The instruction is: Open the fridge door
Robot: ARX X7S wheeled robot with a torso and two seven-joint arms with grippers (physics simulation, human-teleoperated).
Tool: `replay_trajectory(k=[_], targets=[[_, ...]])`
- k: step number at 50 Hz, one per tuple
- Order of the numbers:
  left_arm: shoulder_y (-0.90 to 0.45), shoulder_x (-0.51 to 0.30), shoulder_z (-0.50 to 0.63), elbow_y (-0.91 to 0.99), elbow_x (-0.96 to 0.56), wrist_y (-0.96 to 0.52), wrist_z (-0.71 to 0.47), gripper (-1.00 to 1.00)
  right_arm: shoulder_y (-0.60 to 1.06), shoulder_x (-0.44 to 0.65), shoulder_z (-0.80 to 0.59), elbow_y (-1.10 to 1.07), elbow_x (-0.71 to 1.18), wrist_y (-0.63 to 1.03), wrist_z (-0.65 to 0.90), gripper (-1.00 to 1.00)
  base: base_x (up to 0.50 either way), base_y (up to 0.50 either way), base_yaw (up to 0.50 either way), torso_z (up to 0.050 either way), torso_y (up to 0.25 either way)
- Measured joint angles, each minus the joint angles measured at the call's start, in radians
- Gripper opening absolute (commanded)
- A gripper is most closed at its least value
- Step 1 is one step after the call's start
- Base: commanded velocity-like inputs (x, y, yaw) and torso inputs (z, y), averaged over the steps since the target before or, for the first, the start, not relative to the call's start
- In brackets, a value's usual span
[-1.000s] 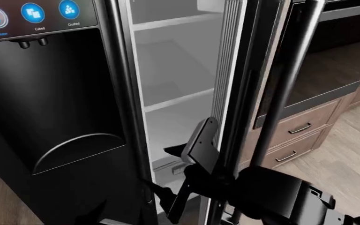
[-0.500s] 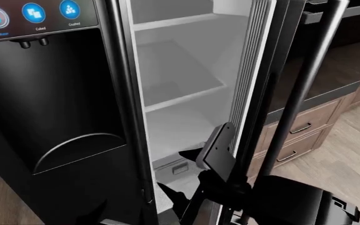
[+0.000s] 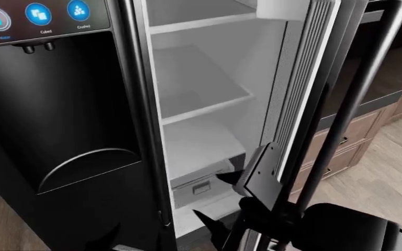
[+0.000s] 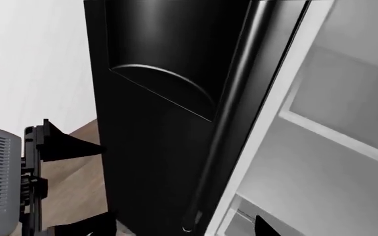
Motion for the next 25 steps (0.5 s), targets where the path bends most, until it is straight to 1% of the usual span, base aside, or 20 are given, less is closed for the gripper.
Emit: replay_trajectory(k=[25], targets=[[0.0, -0.003, 0.009, 0.002, 0.002, -0.002, -0.006, 1.0, -0.014, 0.136, 0.013, -0.059, 0.006, 0.023, -0.032, 1.0, 0.0, 0.0, 0.0, -0.001, 0.0]])
